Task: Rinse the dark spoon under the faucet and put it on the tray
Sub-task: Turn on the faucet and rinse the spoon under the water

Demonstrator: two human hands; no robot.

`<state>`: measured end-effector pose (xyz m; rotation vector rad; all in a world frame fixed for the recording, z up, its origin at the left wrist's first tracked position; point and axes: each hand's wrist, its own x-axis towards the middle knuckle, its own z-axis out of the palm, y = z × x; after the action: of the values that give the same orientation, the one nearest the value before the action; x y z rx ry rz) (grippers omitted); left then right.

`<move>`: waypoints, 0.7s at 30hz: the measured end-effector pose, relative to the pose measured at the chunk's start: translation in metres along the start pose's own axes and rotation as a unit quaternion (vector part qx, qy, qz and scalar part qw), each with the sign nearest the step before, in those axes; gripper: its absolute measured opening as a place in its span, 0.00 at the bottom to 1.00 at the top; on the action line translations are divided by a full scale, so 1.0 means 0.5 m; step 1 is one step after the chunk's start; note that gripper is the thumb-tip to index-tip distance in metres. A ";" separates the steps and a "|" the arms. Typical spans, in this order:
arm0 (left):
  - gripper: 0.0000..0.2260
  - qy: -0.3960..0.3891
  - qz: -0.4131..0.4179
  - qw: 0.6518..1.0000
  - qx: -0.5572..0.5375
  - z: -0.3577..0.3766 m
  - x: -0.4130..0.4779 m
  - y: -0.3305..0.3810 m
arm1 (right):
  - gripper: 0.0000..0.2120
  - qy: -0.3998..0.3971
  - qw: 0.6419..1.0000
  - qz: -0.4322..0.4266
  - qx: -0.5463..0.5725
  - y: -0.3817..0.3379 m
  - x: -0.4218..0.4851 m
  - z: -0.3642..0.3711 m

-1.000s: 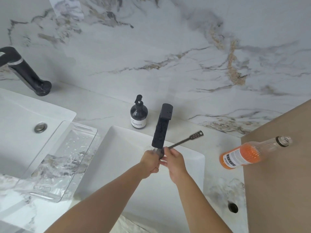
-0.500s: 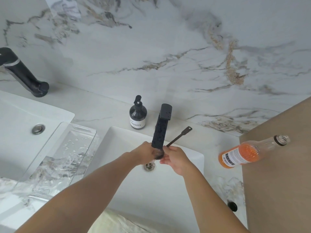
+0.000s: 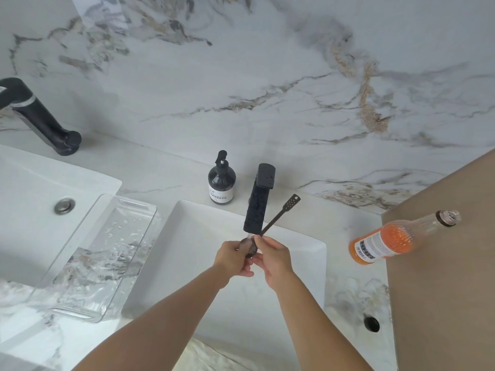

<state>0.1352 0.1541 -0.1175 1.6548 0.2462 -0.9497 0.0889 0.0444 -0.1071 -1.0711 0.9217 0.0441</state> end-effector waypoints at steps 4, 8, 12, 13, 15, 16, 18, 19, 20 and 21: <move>0.12 -0.061 0.017 0.998 -0.015 -0.005 -0.013 0.019 | 0.07 -0.009 0.999 0.023 0.028 -0.007 -0.003 -0.007; 0.14 -0.156 -0.005 0.983 -0.092 -0.016 -0.034 0.023 | 0.06 -0.010 0.999 0.039 0.000 0.000 -0.012 -0.001; 0.17 -0.157 0.008 0.982 -0.106 -0.044 -0.041 -0.003 | 0.04 -0.044 0.997 0.063 0.000 0.008 -0.019 0.019; 0.17 -0.152 0.014 0.982 -0.107 -0.050 -0.042 -0.011 | 0.04 -0.049 0.997 0.064 -0.005 0.011 -0.019 0.024; 0.17 -0.148 0.018 0.981 -0.126 -0.058 -0.047 -0.022 | 0.05 -0.060 0.996 0.070 -0.008 0.016 -0.020 0.032; 0.15 -0.147 0.012 0.979 -0.143 -0.059 -0.051 -0.026 | 0.05 -0.068 0.995 0.078 0.003 0.018 -0.020 0.034; 0.10 -0.135 -0.003 0.976 -0.173 -0.059 -0.058 -0.029 | 0.06 -0.089 0.990 0.106 0.034 0.022 -0.019 0.038; 0.10 -0.122 -0.006 0.977 -0.175 -0.058 -0.061 -0.029 | 0.07 -0.099 0.986 0.122 0.048 0.024 -0.019 0.039; 0.10 -0.108 -0.008 0.980 -0.165 -0.058 -0.065 -0.028 | 0.08 -0.106 0.983 0.135 0.058 0.026 -0.019 0.040; 0.10 -0.097 -0.008 0.984 -0.149 -0.058 -0.071 -0.028 | 0.09 -0.110 0.981 0.144 0.066 0.027 -0.018 0.039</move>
<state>0.1169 0.1955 -0.1026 1.2806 0.2563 -1.0262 0.0894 0.0700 -0.1080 -0.7852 0.8592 0.3310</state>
